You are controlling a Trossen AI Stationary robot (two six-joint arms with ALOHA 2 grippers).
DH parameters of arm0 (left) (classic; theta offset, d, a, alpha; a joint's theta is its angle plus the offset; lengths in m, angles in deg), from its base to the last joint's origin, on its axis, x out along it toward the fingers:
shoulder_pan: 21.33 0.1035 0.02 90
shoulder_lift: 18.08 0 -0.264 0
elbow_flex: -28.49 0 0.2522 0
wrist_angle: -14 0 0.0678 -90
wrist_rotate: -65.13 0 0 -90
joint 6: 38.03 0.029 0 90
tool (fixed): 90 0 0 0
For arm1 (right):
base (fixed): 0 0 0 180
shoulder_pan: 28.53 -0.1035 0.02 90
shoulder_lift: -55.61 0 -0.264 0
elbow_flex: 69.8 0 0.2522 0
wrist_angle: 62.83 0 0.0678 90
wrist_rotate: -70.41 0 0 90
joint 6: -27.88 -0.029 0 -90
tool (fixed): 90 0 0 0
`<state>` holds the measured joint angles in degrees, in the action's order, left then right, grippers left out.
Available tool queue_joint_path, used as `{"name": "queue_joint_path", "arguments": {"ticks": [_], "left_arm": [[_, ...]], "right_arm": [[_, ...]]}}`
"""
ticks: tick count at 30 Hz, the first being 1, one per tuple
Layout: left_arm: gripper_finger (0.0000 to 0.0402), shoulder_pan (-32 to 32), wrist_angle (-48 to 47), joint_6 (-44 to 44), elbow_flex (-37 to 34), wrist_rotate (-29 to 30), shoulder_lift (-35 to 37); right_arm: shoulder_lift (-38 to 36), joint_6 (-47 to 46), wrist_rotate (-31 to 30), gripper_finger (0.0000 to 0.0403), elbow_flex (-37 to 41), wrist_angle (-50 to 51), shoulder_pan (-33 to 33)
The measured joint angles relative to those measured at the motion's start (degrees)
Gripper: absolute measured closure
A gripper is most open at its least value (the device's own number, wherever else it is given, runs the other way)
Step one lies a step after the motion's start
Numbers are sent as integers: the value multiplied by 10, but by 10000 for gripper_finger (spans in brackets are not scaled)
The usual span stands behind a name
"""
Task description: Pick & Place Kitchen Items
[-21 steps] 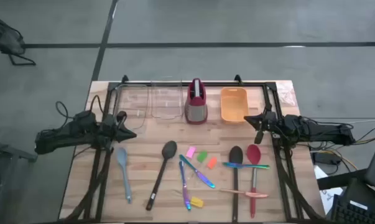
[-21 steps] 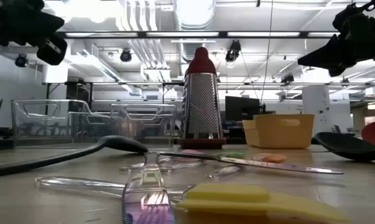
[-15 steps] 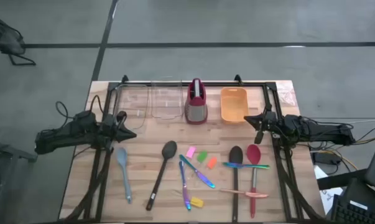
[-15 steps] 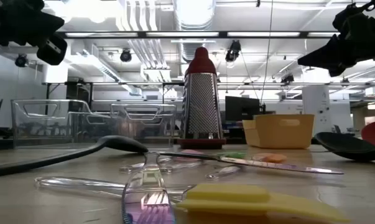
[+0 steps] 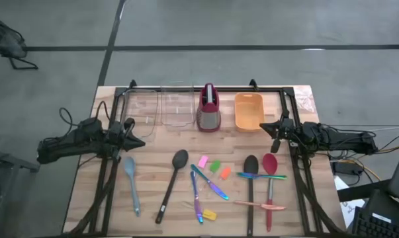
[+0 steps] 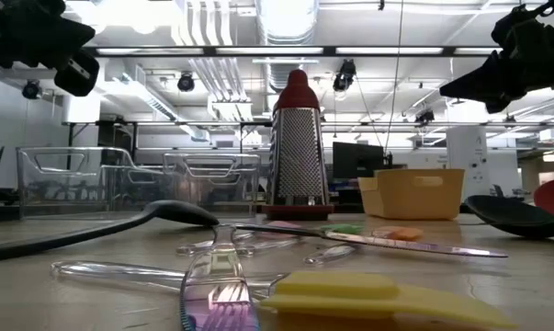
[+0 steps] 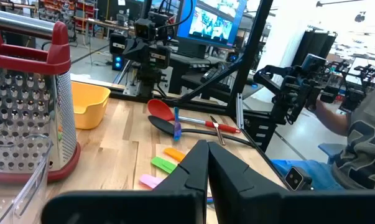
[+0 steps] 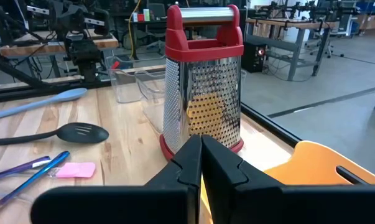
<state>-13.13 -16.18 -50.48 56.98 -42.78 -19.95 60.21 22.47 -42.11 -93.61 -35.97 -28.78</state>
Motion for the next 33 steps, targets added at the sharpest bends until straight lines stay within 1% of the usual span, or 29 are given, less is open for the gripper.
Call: {"name": "queue_joint_path", "arguments": {"ticks": [18,28,30,32,33], "left_arm": [[390,0,0,0,0,0,0],[390,0,0,0,0,0,0],[390,0,0,0,0,0,0],[390,0,0,0,0,0,0],[390,0,0,0,0,0,0]], "right_arm": [[0,-4,0,394,0,0,0],[0,-1,-4,394,0,-43,0],[0,-12,-22,394,0,-57,0],[2,-45,-22,394,0,-76,0],[3,-70,-12,394,0,-86,0]]}}
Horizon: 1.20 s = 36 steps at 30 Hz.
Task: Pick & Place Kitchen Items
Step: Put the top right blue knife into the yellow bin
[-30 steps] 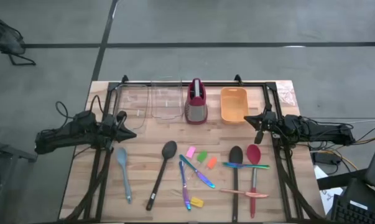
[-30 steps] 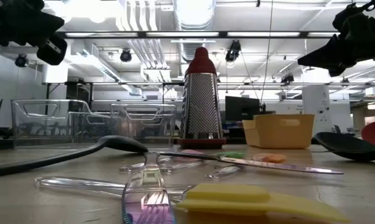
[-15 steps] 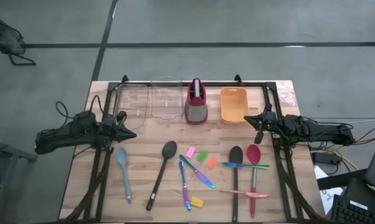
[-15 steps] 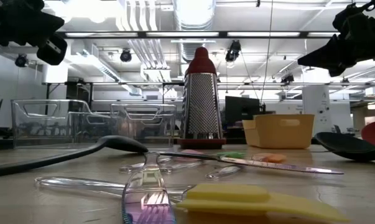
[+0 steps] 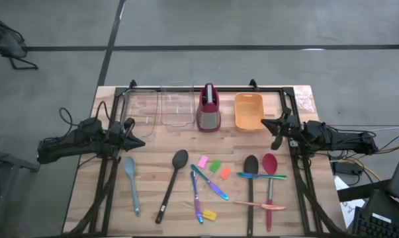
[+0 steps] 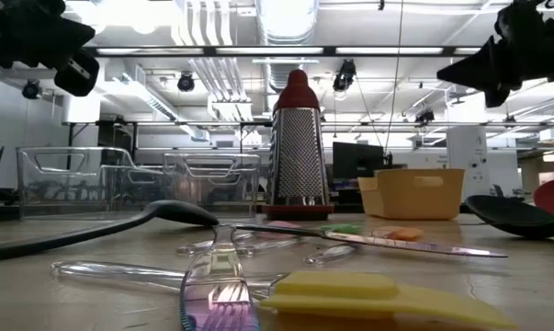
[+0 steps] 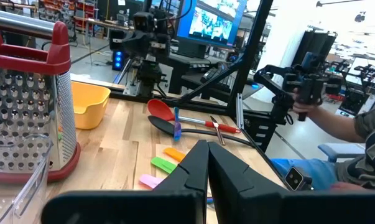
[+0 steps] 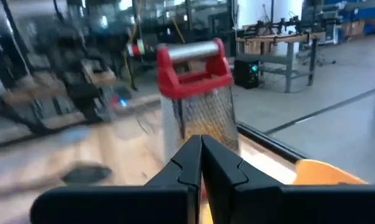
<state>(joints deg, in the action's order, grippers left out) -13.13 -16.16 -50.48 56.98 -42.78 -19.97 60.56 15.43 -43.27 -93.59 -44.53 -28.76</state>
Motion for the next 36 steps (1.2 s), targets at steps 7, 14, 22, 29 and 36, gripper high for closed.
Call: {"name": "queue_joint_path", "arguments": {"ticks": [7,14,22,29,36], "left_arm": [[390,0,0,0,0,0,0],[390,0,0,0,0,0,0],[390,0,0,0,0,0,0],[390,0,0,0,0,0,0],[390,0,0,0,0,0,0]], "right_arm": [[24,-57,73,394,3,-74,0],[113,-18,215,394,0,-113,0],[238,-152,294,394,-71,-166,-23],[387,-155,270,357,-227,89,-100],[553,-202,182,277,-388,361,-208]]}}
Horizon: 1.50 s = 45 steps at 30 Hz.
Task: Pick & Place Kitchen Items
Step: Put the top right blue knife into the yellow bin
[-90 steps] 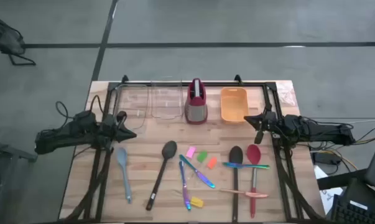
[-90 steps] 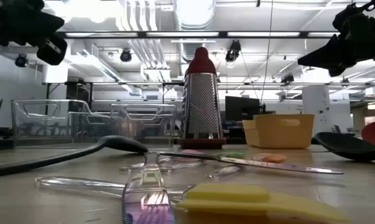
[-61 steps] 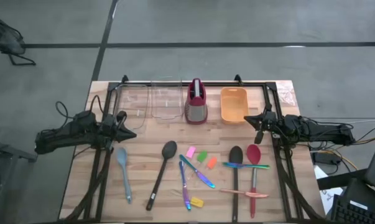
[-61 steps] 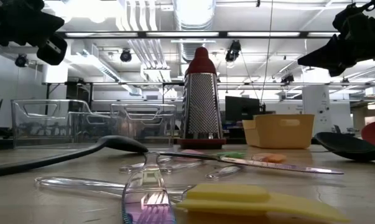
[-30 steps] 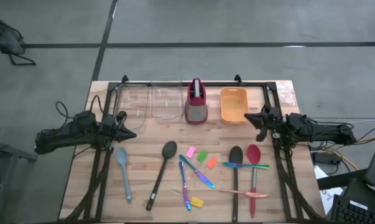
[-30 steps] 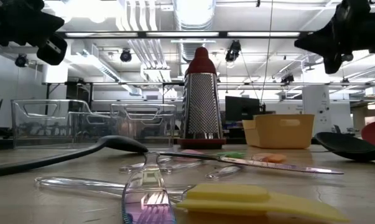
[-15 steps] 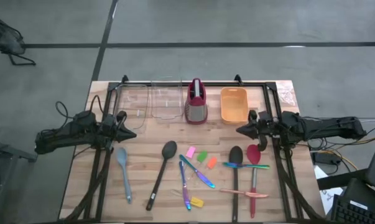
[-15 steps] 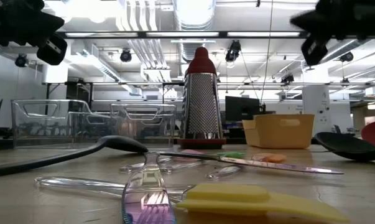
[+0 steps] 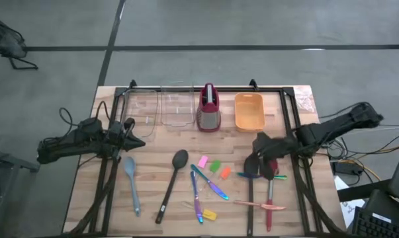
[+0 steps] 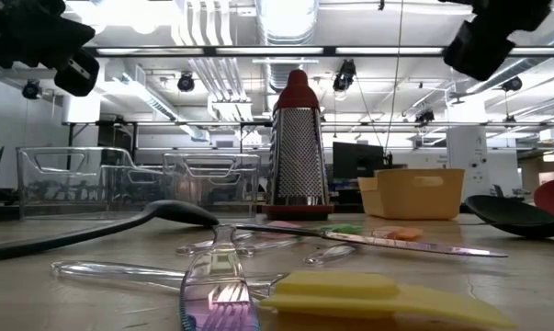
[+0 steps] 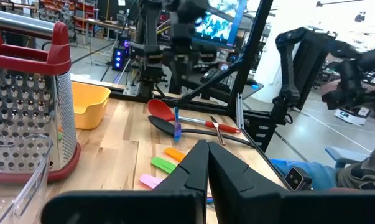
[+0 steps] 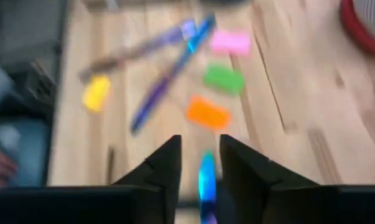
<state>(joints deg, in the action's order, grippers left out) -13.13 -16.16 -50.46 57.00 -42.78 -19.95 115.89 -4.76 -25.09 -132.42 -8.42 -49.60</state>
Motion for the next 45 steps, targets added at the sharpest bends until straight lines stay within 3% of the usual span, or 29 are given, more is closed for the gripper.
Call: {"name": "queue_joint_path", "arguments": {"ticks": [5,9,23,38,45], "left_arm": [[390,0,0,0,0,0,0],[390,0,0,0,0,0,0],[390,0,0,0,0,0,0],[390,0,0,0,0,0,0],[390,0,0,0,0,0,0]], "right_arm": [[95,-47,-5,245,-73,127,-62],[148,-88,-5,235,-86,158,-103],[228,-168,-5,222,-39,157,-168],[281,-105,-7,265,4,100,-173],[287,-96,-22,267,15,100,-174]]}}
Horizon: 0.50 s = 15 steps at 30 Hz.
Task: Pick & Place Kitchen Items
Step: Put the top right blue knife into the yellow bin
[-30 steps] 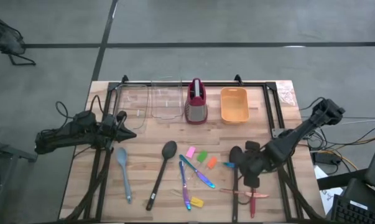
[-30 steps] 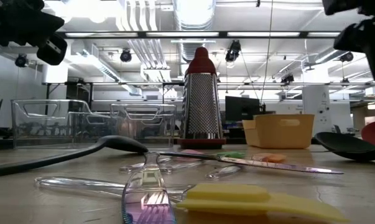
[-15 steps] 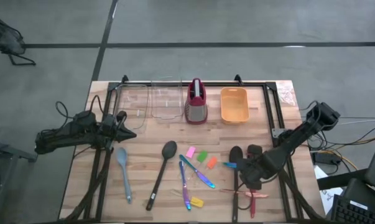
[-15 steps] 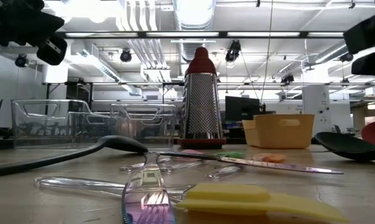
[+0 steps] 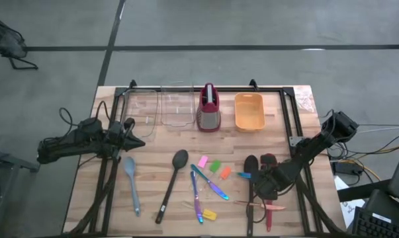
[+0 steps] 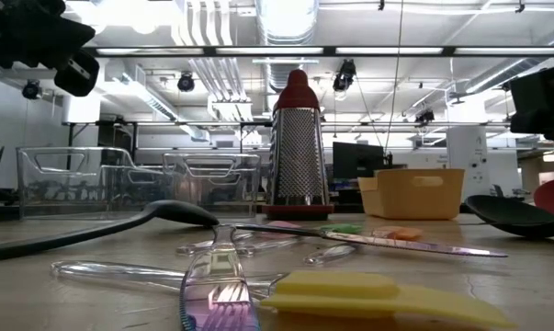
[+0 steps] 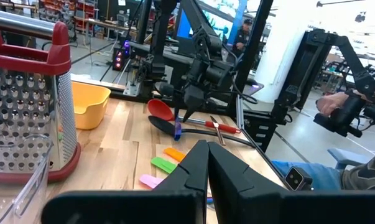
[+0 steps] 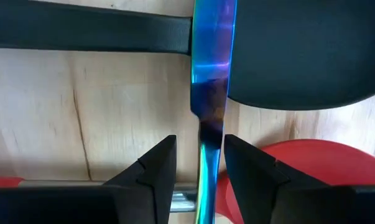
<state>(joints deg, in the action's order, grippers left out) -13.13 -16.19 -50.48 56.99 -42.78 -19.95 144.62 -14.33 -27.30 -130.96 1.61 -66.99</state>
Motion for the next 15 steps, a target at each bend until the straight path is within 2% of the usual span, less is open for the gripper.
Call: {"name": "queue_joint_path", "arguments": {"ticks": [15], "left_arm": [[390,0,0,0,0,0,0]], "right_arm": [[12,5,-15,220,18,-6,0]]}}
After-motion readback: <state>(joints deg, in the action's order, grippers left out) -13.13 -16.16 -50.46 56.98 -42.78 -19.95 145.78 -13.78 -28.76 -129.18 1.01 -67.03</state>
